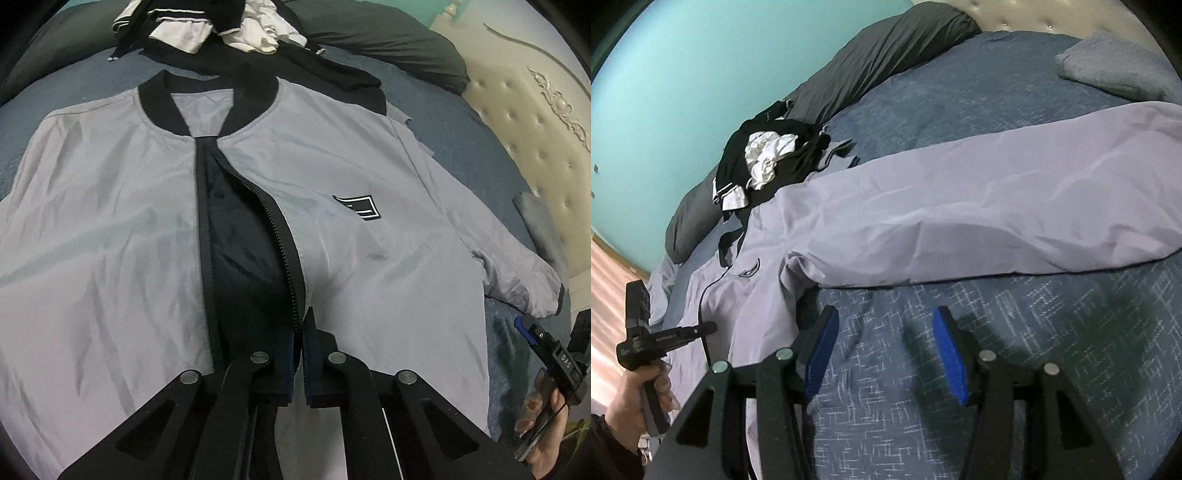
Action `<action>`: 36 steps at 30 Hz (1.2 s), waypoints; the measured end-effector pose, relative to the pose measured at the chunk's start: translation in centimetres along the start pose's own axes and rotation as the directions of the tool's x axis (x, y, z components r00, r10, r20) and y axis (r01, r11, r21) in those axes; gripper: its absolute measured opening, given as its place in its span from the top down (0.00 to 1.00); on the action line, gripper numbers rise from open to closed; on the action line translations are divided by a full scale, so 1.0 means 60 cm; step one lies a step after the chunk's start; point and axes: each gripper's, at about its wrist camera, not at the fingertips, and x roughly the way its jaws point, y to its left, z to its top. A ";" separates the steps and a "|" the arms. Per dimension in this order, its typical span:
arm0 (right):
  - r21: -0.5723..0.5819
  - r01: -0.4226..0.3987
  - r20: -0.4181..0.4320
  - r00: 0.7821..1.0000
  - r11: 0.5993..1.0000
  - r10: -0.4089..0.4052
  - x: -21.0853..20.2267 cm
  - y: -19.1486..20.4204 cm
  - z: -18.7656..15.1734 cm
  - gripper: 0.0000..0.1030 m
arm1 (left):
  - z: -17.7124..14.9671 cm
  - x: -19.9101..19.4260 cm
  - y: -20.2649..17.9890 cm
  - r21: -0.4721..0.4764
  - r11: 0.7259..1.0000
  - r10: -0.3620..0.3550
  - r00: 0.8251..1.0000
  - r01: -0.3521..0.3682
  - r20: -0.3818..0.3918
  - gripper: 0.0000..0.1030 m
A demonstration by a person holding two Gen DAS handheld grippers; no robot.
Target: Fold clothes
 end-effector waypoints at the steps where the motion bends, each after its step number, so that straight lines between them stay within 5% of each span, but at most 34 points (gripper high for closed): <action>1: -0.004 -0.004 0.000 1.000 1.000 0.004 0.000 0.002 0.000 0.48 | 0.000 0.002 0.003 -0.006 1.000 0.003 1.000 -0.003 -0.004 0.97; 19: -0.008 -0.077 -0.023 0.997 0.997 0.077 0.019 0.011 0.007 0.48 | -0.006 0.014 0.021 -0.074 0.997 0.030 0.996 -0.037 -0.082 0.96; 25: -0.006 -0.085 -0.021 0.996 0.996 0.085 0.021 0.013 0.008 0.47 | 0.018 0.008 0.013 -0.083 0.996 0.026 0.998 -0.030 -0.049 0.90; 29: -0.002 -0.082 -0.024 0.996 0.997 0.082 0.023 0.009 0.008 0.47 | 0.035 0.003 0.016 -0.130 0.991 0.016 1.000 -0.017 -0.005 0.71; 35: 0.004 -0.090 -0.027 0.996 0.996 0.090 0.025 0.010 0.009 0.47 | 0.060 0.009 0.024 -0.129 0.991 0.024 0.999 -0.020 0.034 0.71; 36: 0.003 -0.092 -0.028 0.995 0.996 0.092 0.026 0.011 0.008 0.47 | 0.062 0.013 0.023 -0.121 0.992 0.026 0.999 -0.022 0.031 0.77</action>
